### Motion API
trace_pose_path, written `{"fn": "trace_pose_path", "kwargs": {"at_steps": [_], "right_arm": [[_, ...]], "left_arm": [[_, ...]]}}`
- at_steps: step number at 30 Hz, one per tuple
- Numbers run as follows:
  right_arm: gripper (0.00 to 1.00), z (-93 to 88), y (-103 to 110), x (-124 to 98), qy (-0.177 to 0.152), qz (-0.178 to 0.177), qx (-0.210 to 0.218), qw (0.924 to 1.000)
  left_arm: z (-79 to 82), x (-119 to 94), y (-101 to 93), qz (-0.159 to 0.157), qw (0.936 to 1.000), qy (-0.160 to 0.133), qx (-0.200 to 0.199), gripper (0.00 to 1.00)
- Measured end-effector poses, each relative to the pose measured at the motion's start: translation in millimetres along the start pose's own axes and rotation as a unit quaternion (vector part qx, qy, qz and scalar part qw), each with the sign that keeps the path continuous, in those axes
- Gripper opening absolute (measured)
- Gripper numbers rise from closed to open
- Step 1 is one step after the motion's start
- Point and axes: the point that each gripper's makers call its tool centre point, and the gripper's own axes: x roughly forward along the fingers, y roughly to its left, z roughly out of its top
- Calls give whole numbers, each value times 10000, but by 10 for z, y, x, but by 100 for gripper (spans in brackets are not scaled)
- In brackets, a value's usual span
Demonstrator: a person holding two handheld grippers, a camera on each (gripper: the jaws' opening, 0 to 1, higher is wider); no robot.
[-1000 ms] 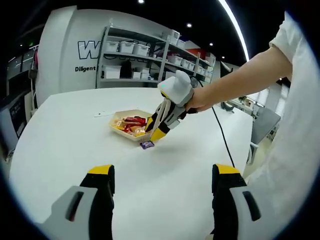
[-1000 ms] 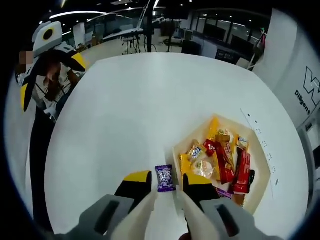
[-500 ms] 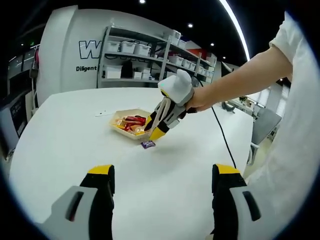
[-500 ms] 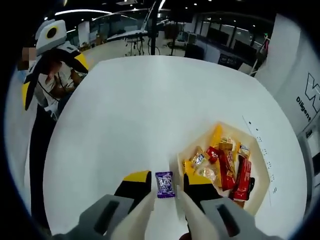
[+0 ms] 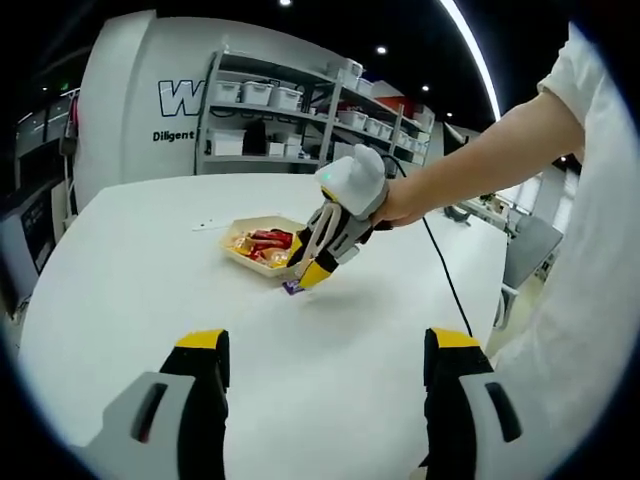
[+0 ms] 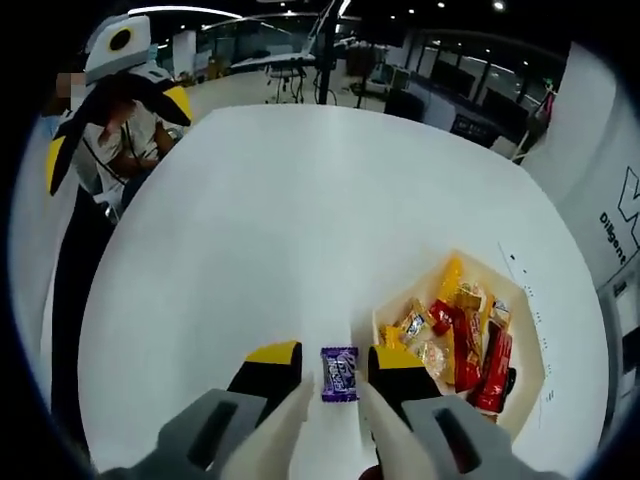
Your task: Place the target food into the container with the food tongs after gripping and lifting it, then release it inside without dropping or visibly crushing the food.
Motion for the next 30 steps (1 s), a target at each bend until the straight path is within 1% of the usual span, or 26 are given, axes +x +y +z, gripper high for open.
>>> {"fn": "trace_pose_path", "kwargs": {"at_steps": [4, 6, 12, 15, 22, 27, 29, 30], "right_arm": [[20, -32, 73, 20, 28, 33, -89, 10000], [20, -19, 76, 11, -19, 30, -81, 10000], [20, -31, 101, 5, -7, 42, -154, 9999], [20, -34, 169, -9, 30, 108, -245, 9996], [20, -58, 333, -54, 64, 263, -241, 9993], [20, -64, 407, -80, 92, 307, -161, 9994], [20, -41, 391, -103, 35, 223, -18, 9997], [20, -29, 364, -111, 0, 149, 161, 9998]], "left_arm": [[-3, 2, 14, 0, 10000, -4, 7, 77], [1, 4, 11, -7, 10000, -8, 14, 77], [13, 6, 2, -17, 10000, -6, 29, 77], [11, 18, 10, -31, 10000, -13, 42, 77], [29, 34, -22, -68, 10000, -24, 59, 77], [39, 39, -32, -82, 9999, -44, 71, 77], [28, 39, -28, -88, 9999, -46, 71, 77], [21, 40, -21, -87, 9999, -46, 71, 77]]}}
